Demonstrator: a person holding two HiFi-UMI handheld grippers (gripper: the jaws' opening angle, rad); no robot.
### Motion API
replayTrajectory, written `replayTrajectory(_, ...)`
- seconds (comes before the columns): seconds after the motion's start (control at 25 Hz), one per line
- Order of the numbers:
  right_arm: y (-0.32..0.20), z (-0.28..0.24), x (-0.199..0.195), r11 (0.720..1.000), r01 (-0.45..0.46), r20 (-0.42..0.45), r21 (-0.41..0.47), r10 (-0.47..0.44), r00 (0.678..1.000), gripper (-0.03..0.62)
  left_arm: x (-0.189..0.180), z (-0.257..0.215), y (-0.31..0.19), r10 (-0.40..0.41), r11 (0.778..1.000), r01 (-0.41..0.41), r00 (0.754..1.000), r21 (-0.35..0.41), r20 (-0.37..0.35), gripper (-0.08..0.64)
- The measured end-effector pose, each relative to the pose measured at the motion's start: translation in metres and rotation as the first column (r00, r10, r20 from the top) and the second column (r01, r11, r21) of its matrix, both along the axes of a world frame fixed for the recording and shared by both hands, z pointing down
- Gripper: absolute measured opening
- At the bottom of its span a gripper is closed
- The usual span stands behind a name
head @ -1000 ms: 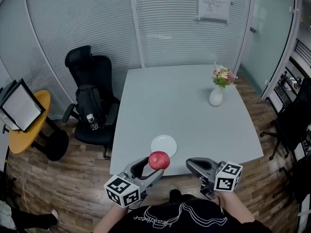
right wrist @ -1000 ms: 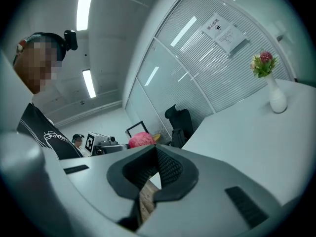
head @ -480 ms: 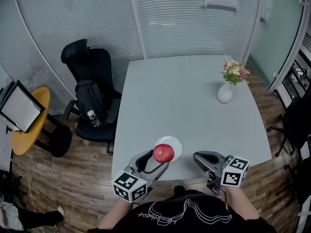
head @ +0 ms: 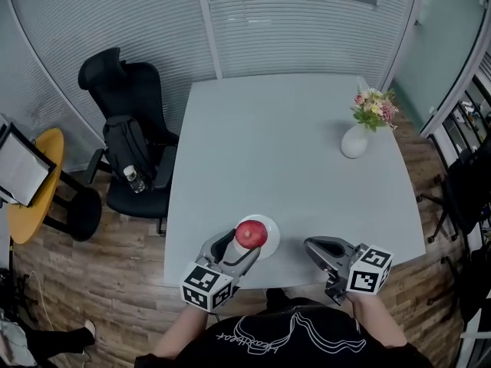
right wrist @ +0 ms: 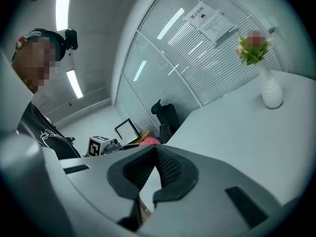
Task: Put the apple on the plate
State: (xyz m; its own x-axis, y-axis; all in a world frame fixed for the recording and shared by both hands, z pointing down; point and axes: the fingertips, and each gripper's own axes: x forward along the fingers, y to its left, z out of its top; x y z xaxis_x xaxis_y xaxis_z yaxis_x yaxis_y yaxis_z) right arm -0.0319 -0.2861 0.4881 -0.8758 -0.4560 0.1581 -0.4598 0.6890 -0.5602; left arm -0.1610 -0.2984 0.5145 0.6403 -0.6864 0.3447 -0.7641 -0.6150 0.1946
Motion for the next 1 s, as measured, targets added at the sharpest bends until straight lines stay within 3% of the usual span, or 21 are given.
replayTrajectory(0.24,-0.011,0.015,0.010,0.999,-0.020,-0.023,-0.033,0.020,1.000,0.008,-0.001,0.038,-0.018,0.007,1.000,-0.006,0.996,-0.014,0.090,0.301)
replayTrajectory(1.0,-0.017,0.040,0.021,0.994,-0.053,-0.075,-0.097,0.046,0.996,0.008,0.006,0.133,-0.034,0.067,0.991,-0.045,0.982,-0.128,0.176,0.301)
